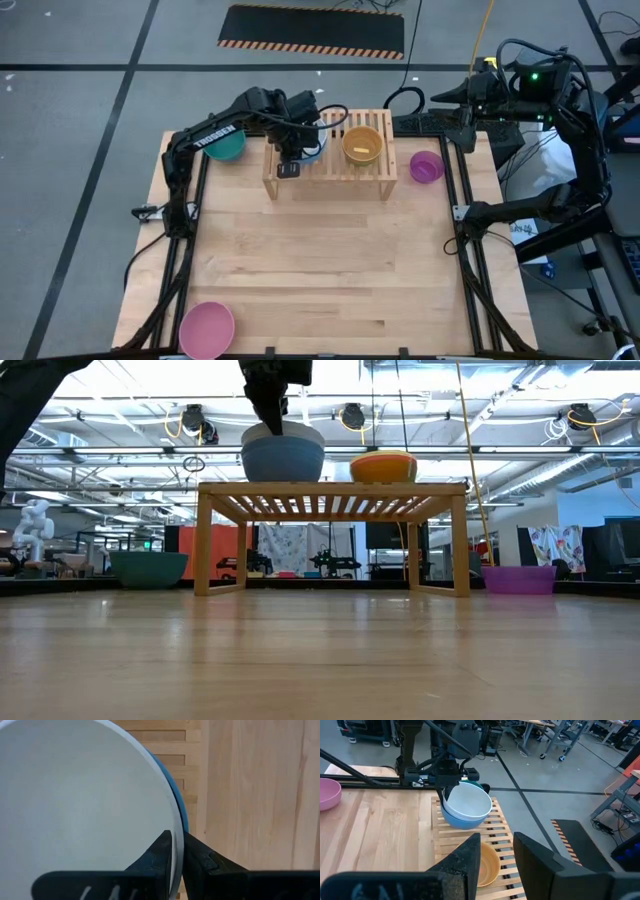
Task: Place and stack bowls onto a shelf
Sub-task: Stack the white bowl on top of the blue bowl on the shelf
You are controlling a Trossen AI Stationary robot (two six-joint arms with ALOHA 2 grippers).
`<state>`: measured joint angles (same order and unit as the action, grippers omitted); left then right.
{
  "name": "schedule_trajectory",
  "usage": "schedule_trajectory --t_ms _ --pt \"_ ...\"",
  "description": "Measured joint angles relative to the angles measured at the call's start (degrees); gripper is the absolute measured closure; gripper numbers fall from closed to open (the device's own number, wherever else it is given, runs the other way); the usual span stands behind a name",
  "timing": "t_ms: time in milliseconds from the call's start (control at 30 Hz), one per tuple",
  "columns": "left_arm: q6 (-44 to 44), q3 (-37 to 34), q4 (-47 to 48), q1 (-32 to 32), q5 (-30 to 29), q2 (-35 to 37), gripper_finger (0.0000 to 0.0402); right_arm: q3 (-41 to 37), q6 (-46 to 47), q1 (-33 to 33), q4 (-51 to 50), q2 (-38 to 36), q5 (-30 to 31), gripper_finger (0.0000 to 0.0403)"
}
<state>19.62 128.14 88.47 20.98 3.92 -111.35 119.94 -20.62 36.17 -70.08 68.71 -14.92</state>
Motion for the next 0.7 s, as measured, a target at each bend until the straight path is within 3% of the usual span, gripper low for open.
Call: schedule_trajectory --t_ms 200,467,700 --pt "-0.5 0.5 0.3 0.0 0.0 0.0 0.0364 0.0 0.4 0.0 0.0 0.0 0.0 0.0291" --pt "-0.3 6.8 1.2 0.0 0.1 0.1 0.0364 0.0 0.4 0.0 0.0 0.0 0.0 0.0291" --pt "-0.2 6.9 1.6 -0.2 0.0 0.1 0.0364 0.0 0.4 0.0 0.0 0.0 0.0 0.0291"
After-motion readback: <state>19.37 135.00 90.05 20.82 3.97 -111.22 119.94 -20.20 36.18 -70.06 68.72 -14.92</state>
